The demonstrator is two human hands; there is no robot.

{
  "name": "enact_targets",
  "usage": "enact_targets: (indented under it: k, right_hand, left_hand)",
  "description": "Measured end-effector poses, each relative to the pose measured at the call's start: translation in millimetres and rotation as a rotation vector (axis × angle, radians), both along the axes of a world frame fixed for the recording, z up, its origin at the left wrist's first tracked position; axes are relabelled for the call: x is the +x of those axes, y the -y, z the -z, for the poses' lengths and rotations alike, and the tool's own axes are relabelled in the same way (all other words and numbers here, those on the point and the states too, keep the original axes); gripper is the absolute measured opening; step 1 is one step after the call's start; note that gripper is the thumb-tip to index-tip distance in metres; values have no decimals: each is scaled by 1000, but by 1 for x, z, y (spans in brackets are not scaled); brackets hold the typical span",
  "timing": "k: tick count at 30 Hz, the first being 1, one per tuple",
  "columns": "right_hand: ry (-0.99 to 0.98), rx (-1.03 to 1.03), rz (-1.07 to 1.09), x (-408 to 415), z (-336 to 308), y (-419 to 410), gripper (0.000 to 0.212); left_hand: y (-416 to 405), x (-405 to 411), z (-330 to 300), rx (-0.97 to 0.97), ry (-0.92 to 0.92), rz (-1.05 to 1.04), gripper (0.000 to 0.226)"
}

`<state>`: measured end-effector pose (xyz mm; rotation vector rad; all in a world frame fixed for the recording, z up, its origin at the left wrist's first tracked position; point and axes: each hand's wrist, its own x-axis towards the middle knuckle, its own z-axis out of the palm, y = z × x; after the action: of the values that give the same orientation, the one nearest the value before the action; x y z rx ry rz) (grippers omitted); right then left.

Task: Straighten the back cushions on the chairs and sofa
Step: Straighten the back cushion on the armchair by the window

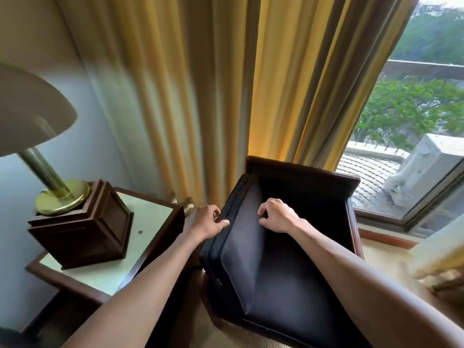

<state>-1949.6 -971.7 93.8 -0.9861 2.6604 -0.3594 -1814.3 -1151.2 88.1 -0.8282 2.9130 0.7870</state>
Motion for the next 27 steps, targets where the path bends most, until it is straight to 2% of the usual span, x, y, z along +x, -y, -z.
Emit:
enact_targets:
  k: [9, 13, 16, 19, 24, 27]
  right_hand:
    - [100, 138, -196, -52, 90, 61, 43]
    - [22, 228, -336, -68, 123, 92, 77]
    - [-91, 366, -519, -81, 146, 109, 105]
    - [-180, 461, -676, -99, 159, 134, 117]
    - [-192, 588, -896, -102, 175, 148, 118]
    - [-34, 487, -889, -120, 161, 130, 101]
  left_hand:
    - [22, -33, 108, 91, 315, -89, 121]
    - [27, -46, 140, 126, 405, -135, 144]
    - [18, -47, 157, 180, 403, -191, 147]
    - [12, -53, 169, 194, 372, -251, 137]
    - [1, -59, 171, 162, 332, -248, 125]
    - [-6, -73, 149, 130, 322, -197, 118]
